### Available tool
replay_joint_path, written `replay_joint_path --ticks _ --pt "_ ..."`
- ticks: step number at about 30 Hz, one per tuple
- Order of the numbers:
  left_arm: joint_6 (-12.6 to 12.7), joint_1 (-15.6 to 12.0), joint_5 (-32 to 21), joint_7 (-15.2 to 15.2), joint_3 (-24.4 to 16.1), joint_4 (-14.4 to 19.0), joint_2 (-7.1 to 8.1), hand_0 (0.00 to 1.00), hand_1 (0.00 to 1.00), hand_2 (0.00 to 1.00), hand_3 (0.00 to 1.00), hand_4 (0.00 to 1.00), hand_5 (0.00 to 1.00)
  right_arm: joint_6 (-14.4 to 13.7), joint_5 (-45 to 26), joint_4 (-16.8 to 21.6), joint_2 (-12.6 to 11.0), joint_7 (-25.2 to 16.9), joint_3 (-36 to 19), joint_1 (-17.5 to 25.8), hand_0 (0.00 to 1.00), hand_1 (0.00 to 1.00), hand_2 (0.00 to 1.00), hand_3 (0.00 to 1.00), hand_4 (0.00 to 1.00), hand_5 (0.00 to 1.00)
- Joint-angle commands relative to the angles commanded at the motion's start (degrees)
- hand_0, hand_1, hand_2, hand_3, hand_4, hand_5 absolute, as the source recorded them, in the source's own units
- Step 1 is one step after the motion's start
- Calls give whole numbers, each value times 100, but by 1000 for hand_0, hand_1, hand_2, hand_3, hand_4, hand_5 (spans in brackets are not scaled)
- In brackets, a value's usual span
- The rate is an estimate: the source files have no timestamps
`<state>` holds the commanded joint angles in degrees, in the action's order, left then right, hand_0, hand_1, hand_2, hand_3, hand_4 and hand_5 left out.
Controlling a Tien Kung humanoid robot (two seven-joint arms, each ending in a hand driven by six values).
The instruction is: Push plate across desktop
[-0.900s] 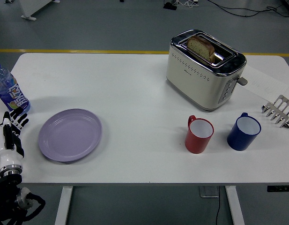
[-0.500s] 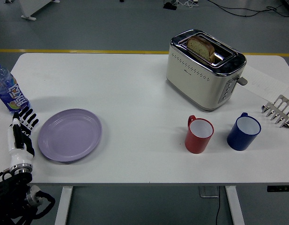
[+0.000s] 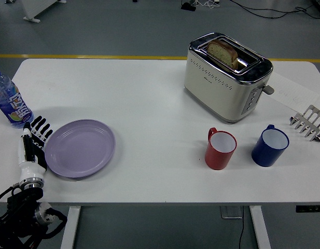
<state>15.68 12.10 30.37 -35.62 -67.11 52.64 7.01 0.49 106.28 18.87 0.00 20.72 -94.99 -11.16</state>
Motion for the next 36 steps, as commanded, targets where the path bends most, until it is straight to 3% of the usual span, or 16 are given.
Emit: replay_joint_path --ticks 21,31,36 --pt "-140 190 -586 35 765 86 115 720 755 788 689 426 998 50 122 11 0 25 -48 -77 571 533 614 596 100 572" --pt "-144 434 -882 14 1337 50 147 715 751 784 689 424 998 86 204 15 0 40 -80 -97 571 533 614 597 100 574" --pt "-141 559 -1071 -1 1814 34 164 711 750 782 689 423 998 103 247 19 0 45 -99 -80 570 534 614 597 99 574"
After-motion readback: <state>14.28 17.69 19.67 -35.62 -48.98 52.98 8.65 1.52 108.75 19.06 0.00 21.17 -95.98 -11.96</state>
